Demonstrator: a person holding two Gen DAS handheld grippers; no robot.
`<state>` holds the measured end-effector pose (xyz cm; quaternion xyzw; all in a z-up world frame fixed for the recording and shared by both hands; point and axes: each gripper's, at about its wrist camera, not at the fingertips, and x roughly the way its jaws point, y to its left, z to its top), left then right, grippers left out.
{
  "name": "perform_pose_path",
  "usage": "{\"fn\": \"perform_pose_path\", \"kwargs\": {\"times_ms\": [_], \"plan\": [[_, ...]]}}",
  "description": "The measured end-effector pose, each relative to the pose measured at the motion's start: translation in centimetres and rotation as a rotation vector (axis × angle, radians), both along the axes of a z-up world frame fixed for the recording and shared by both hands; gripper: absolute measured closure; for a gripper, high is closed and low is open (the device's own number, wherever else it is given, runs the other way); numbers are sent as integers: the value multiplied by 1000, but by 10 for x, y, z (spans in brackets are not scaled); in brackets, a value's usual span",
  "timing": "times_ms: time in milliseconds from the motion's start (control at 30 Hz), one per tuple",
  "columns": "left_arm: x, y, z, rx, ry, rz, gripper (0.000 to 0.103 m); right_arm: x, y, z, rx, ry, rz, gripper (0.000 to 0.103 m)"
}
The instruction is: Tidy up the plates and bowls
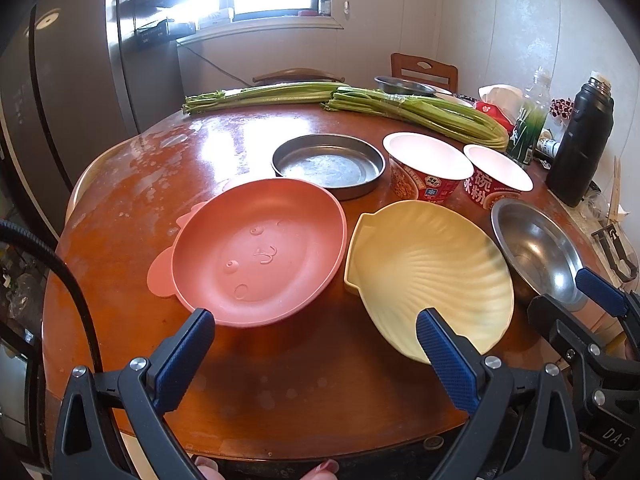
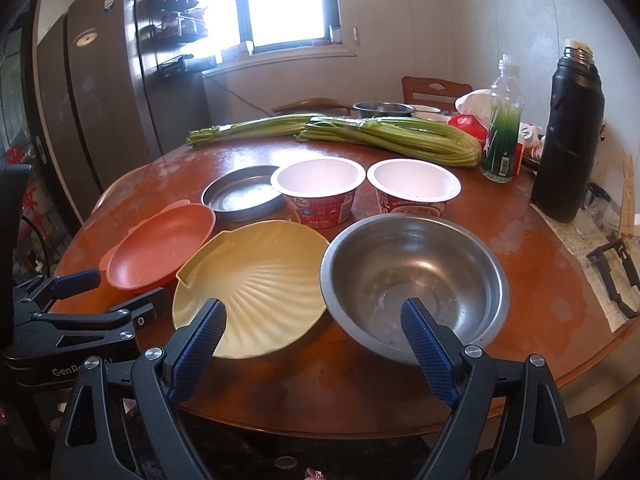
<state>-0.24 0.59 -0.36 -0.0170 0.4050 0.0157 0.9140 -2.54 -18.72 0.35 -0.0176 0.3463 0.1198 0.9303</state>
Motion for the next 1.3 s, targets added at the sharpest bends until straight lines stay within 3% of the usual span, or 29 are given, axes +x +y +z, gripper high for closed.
{"fn": "perform_pose_path", "kwargs": {"times_ms": [500,767,967,1200,1300], "plan": [[-2,5,3,-12,-11,17,2,3,-1,9,9,-11,8,13],[-2,17,13,-21,-32,45,2,11,14,23,12,-27,70,13],[-3,50,21,-69,-41,118,2,22,40,37,58,-9,197,13],[-6,100,18,-126,-19,219,2,50,81,56,54,-48,301,13],[-5,116,10,-158,9,234,2,72,98,53,51,-8,339,13]]}}
